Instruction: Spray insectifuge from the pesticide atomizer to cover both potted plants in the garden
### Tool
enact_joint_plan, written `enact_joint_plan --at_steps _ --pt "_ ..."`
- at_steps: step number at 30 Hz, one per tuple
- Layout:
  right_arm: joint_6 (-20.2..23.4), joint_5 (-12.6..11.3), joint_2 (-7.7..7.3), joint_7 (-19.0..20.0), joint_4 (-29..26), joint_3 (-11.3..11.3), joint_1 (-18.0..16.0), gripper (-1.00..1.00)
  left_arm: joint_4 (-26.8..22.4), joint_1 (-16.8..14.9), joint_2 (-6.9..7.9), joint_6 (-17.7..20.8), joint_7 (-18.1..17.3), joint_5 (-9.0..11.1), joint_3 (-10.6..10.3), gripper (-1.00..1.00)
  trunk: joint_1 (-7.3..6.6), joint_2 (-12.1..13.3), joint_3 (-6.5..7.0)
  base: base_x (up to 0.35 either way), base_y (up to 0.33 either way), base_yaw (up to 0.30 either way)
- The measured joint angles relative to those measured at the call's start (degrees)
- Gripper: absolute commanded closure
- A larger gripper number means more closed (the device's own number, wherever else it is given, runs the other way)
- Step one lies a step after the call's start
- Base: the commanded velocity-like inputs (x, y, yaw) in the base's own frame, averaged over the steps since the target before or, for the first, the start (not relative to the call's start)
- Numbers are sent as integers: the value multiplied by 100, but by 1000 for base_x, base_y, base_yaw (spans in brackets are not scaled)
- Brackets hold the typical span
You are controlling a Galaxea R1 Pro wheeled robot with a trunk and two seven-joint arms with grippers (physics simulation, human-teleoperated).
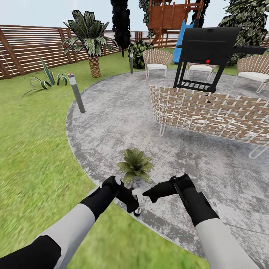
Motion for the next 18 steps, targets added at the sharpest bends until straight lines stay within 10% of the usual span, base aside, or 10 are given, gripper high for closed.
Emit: enact_joint_plan --at_steps 18 --pt "0 0 -6 0 0 2 0 100 -35 -5 0 -2 -68 1 0 100 0 0 0 0 0 0"
